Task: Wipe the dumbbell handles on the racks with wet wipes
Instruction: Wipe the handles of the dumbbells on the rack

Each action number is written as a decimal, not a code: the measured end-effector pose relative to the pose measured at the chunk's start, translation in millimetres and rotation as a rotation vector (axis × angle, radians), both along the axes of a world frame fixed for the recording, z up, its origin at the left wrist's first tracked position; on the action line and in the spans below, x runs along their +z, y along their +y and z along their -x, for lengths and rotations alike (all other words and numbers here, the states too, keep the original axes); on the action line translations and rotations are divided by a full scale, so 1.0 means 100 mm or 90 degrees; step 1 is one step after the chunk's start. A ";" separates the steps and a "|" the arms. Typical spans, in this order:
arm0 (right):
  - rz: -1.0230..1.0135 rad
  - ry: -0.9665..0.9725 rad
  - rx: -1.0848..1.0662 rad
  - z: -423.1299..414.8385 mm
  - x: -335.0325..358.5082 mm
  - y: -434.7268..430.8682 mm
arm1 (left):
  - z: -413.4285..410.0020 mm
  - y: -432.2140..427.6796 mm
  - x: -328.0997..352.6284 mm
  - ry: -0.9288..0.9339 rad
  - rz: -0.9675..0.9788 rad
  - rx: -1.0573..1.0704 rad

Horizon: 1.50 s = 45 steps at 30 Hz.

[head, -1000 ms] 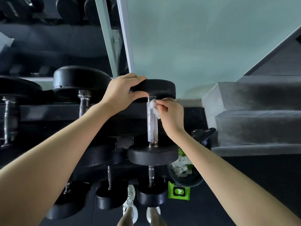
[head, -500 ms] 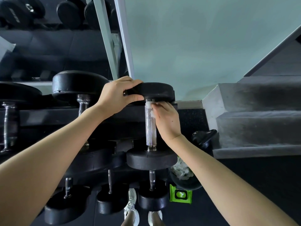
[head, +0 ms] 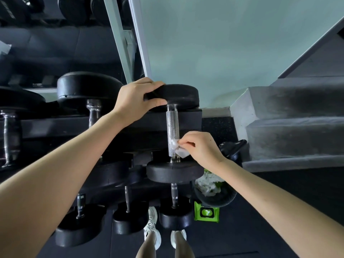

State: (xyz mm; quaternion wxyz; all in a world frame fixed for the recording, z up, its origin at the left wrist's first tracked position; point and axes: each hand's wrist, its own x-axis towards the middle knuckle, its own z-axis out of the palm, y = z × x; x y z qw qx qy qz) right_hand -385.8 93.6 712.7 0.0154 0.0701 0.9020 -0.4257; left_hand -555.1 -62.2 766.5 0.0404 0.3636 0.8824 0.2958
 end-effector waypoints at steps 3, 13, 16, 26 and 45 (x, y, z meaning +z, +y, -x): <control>-0.009 -0.090 0.011 -0.03 0.10 0.02 | -0.03 0.06 0.03 0.011 0.010 -0.003; -0.046 -0.142 -0.249 0.22 0.30 -0.25 | 0.10 0.00 -0.19 -0.093 0.052 -0.024; -0.105 -0.145 -0.248 0.29 0.25 -0.38 | 0.11 0.00 -0.26 -0.126 0.035 -0.017; -0.035 -0.219 -0.382 0.50 0.10 -0.55 | 0.06 -0.01 -0.37 -0.157 -0.074 0.007; 0.428 -0.277 -0.395 0.49 0.13 -0.22 | 0.09 0.39 0.32 0.069 0.199 -0.143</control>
